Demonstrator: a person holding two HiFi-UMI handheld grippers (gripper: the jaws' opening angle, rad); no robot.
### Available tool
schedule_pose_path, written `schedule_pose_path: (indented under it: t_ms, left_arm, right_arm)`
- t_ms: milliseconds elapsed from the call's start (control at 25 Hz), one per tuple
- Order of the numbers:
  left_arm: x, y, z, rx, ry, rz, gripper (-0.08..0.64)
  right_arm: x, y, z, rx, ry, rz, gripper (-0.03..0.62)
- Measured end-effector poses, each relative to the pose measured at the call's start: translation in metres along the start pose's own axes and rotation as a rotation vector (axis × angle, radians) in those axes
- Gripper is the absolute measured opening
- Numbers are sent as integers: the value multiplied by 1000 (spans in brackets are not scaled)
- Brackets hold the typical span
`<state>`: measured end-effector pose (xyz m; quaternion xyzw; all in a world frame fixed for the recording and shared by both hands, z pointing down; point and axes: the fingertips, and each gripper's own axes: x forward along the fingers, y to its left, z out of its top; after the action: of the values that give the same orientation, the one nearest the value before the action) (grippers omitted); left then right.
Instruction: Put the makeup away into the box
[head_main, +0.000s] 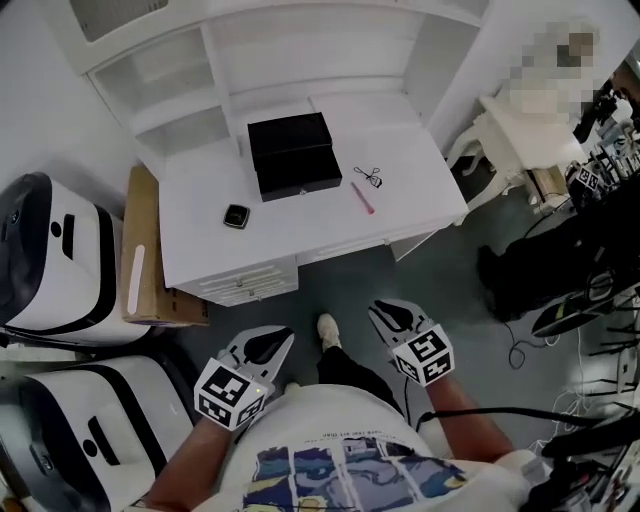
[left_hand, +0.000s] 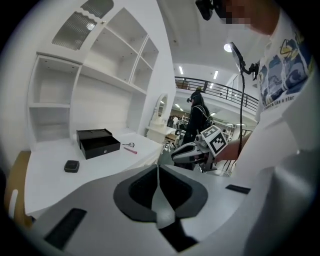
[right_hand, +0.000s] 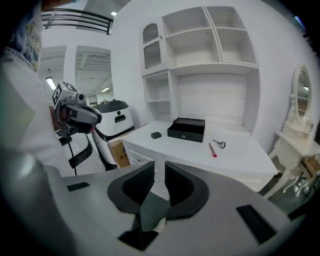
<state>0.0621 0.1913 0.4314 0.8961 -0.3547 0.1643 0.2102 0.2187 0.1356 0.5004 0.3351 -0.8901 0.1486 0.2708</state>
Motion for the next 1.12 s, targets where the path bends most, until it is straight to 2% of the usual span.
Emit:
schedule_pose_path:
  t_ms: [320,640,840,1120]
  left_arm:
    - [56,42,49,-25,6,85,15]
    - [94,68,76,-55,13,161,14]
    - [101,76,85,-74,19,209,14]
    - [106,79,88,-77,43,225,14]
  right_arm:
    - [58,-110,30,-45,13,31,78]
    - [115,-214,31,-73,55,17,77]
    - [151,-259,32,-109,86,3,77]
    - [192,-302,32,-121,122,-34,77]
